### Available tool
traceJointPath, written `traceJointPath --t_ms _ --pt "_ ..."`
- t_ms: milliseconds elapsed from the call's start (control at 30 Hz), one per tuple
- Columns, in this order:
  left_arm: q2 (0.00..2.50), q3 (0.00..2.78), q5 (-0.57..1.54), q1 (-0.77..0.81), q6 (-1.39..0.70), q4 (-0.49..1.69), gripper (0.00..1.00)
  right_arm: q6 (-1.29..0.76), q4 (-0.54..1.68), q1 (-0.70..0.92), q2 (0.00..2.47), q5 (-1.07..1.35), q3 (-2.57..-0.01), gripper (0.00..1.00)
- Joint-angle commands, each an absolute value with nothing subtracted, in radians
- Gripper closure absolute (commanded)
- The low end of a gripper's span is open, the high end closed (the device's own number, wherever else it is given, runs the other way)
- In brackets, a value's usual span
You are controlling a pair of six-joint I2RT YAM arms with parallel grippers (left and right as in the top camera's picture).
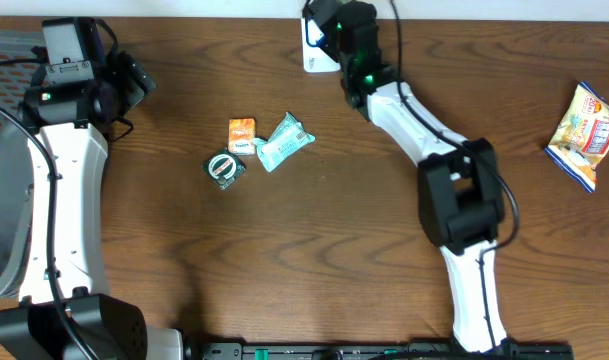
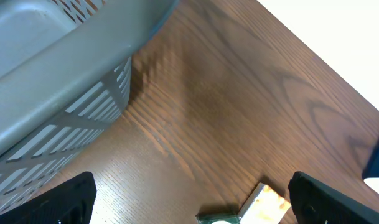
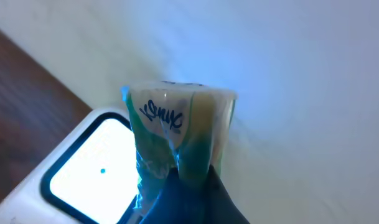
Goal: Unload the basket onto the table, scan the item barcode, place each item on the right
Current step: 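Carry the Kleenex pack right and drop it beside the chip bag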
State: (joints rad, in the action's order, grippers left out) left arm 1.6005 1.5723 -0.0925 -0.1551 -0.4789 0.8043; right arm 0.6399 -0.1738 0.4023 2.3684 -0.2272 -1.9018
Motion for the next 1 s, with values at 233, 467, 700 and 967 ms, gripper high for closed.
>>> traceJointPath --t_ms 233,467,700,967 --pt "1.601 1.588 -0.105 -0.155 -0.492 0.806 0.02 0.909 -0.161 0.406 2.437 -0.278 -1.983 0.99" --pt "1.601 1.588 -0.105 -0.155 -0.492 0.806 0.02 0.723 -0.130 0.396 2.403 -0.338 -1.983 0.99" --pt "1.601 1.588 -0.105 -0.155 -0.492 0.806 0.02 0.537 0.099 0.300 2.280 -0.365 -1.984 0.99" --pt "1.601 1.588 -0.105 -0.155 -0.492 0.806 0.02 0.273 0.509 0.037 2.234 -0.364 -1.983 0.99"
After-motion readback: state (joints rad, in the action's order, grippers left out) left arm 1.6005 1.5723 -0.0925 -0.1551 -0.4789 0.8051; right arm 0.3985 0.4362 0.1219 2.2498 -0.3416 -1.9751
